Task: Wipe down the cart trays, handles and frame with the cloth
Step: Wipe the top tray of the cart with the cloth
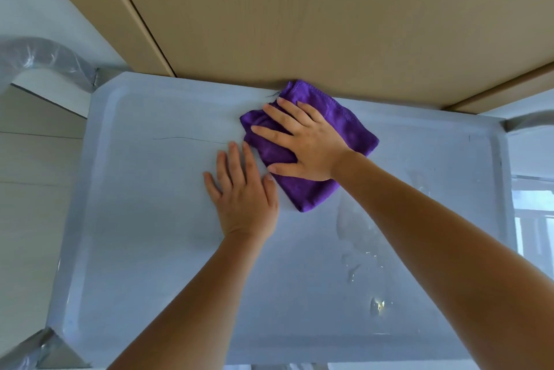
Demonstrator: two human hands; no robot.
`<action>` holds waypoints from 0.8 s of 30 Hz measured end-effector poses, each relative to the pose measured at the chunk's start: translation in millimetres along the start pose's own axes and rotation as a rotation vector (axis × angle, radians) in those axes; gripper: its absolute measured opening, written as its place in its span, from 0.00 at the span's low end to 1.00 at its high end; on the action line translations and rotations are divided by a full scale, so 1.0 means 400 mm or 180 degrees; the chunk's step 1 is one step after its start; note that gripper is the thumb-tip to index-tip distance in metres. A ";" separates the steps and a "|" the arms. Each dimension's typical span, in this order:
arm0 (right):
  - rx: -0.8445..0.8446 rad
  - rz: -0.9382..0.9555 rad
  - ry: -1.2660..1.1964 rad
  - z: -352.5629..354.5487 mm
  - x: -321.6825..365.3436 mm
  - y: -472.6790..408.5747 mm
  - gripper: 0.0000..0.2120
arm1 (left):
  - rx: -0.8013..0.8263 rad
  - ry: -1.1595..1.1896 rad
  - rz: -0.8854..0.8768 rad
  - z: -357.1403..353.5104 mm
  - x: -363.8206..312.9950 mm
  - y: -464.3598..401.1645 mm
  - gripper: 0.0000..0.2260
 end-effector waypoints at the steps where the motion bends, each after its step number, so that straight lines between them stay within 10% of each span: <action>1: 0.0020 -0.0103 -0.0044 0.001 -0.007 0.000 0.34 | 0.0009 -0.0002 0.0003 0.000 0.002 -0.001 0.26; 11: -0.0164 -0.1361 -0.0351 0.011 -0.091 0.042 0.35 | -0.0052 0.0120 -0.0129 0.000 -0.001 0.003 0.26; 24: -0.0016 -0.2332 -0.0494 -0.009 -0.176 0.108 0.37 | 0.0348 0.0596 -0.1604 -0.007 -0.106 0.036 0.25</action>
Point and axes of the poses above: each hand's wrist, its own y-axis away from the middle knuckle, its own z-axis out of the back of the hand, x = y × z, the point moved 10 cm from there along -y, towards the middle knuckle, and after that the axes turned 9 degrees about -z, right-handed, at the moved point
